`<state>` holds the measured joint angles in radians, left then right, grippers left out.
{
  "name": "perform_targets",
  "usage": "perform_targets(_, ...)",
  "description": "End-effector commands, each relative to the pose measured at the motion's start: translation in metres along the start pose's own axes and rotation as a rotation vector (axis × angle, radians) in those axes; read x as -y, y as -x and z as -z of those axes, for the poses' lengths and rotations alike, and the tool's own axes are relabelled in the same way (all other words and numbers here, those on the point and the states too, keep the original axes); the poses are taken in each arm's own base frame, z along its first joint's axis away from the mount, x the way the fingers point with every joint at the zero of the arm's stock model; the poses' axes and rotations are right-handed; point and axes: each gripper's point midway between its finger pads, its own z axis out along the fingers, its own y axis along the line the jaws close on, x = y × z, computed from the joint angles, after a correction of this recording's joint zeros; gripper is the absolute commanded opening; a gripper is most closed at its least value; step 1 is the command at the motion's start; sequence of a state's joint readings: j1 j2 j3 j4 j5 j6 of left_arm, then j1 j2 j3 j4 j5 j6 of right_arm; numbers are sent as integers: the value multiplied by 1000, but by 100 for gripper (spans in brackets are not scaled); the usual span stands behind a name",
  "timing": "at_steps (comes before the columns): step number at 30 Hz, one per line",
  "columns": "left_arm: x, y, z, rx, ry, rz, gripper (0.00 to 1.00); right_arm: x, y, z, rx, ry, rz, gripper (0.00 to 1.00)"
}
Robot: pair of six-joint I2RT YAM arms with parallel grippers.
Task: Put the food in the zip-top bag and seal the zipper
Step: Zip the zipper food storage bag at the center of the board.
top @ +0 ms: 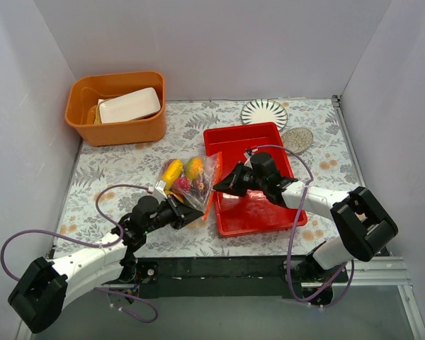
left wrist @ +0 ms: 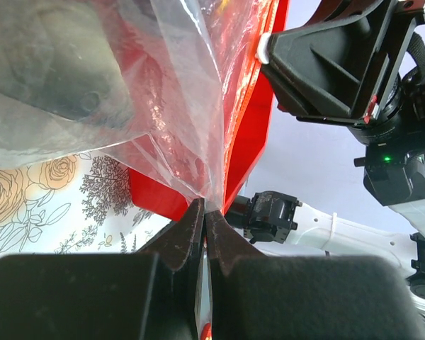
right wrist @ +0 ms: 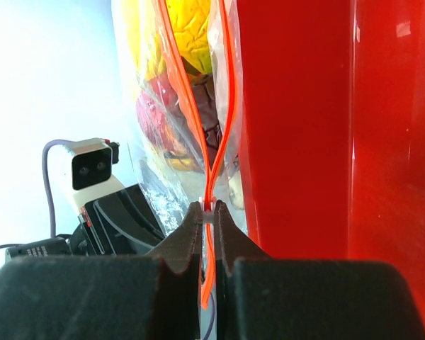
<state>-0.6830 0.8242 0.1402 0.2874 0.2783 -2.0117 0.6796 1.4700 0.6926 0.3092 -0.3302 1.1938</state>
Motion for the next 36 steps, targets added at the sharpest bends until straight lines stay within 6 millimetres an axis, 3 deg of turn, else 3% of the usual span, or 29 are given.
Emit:
perform_targets(1, 17, -12, 5, -78, -7, 82, 0, -32, 33, -2, 99, 81, 66, 1)
perform_targets(22, 22, -12, 16, -84, 40, 5, 0, -24, 66, -1, 151, 51, 82, 1)
perform_targets(36, 14, -18, 25, -113, 87, -17, 0, -25, 85, -8, 150, 57, 91, 1)
